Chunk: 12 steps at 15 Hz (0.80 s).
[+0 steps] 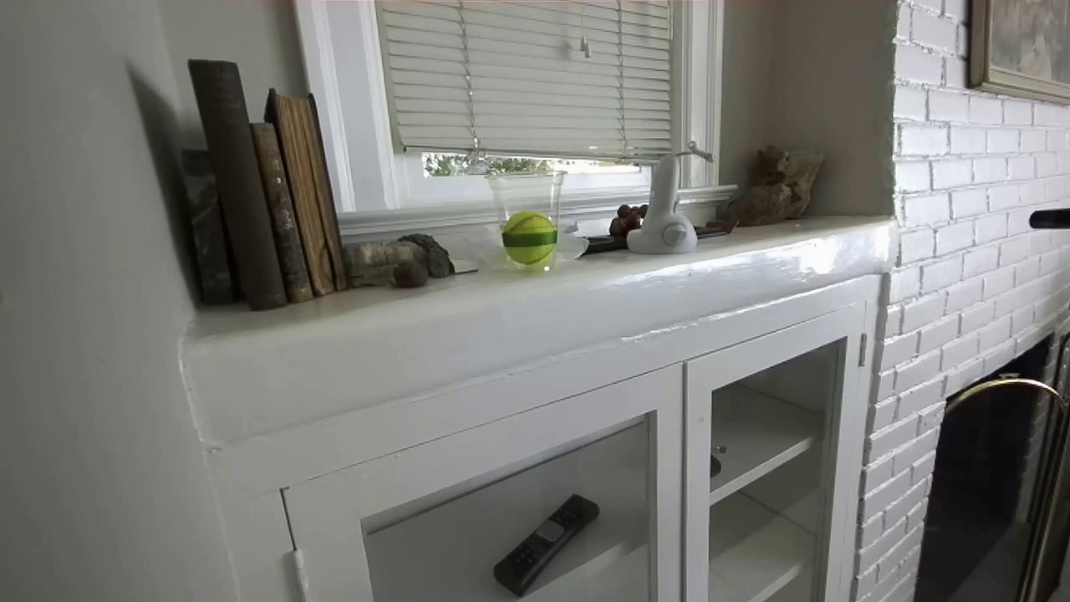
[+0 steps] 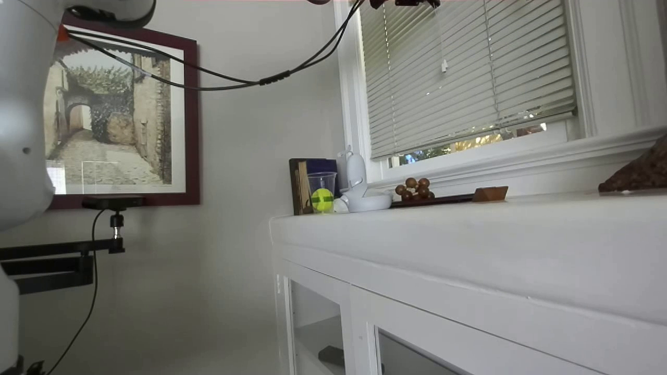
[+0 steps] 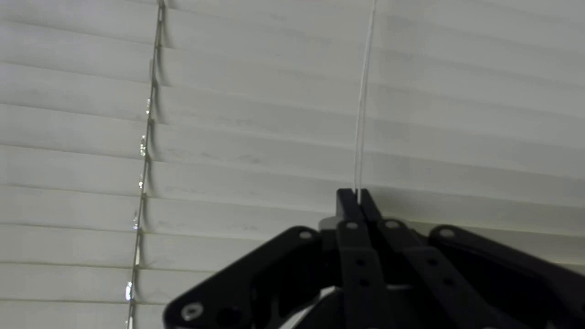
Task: Close the blinds.
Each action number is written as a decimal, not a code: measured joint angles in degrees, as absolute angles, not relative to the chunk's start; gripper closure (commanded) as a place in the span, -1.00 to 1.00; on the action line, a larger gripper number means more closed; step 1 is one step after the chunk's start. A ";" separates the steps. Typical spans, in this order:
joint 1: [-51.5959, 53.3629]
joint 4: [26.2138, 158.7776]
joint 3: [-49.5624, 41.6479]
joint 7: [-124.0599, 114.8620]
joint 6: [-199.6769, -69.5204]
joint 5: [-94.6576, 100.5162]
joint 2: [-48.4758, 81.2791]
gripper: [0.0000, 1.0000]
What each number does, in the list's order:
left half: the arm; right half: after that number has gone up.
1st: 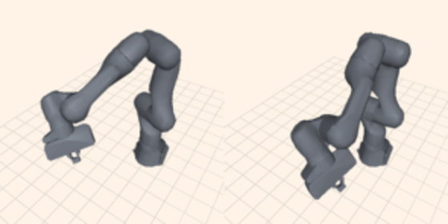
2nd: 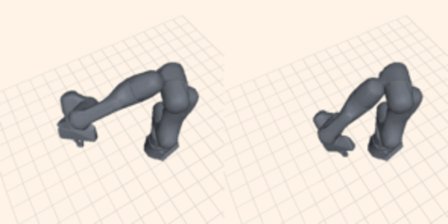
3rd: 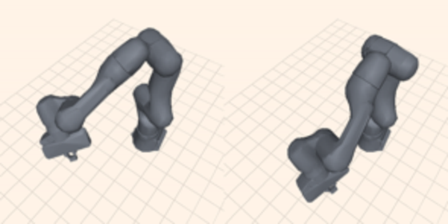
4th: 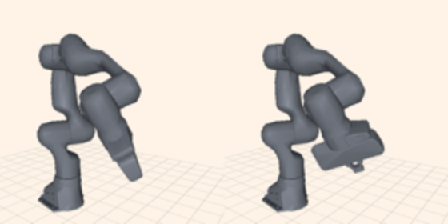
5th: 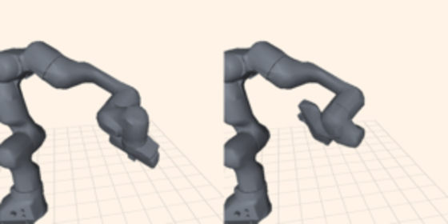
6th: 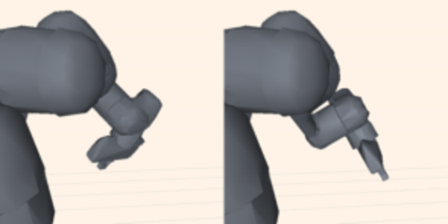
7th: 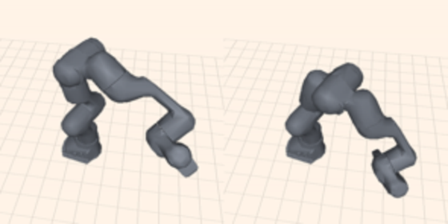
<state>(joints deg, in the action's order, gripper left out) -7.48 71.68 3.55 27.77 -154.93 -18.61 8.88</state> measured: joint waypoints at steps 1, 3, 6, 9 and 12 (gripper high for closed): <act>-7.69 71.21 3.51 27.77 -155.07 -18.61 8.94 0.99; -8.23 69.80 3.48 27.77 -155.16 -18.61 9.13 0.99; -8.96 67.52 3.46 27.77 -155.17 -18.61 9.66 0.99; -9.63 65.65 3.36 27.77 -155.40 -18.61 10.43 0.99; -10.21 63.98 2.88 27.77 -156.06 -18.61 11.30 0.99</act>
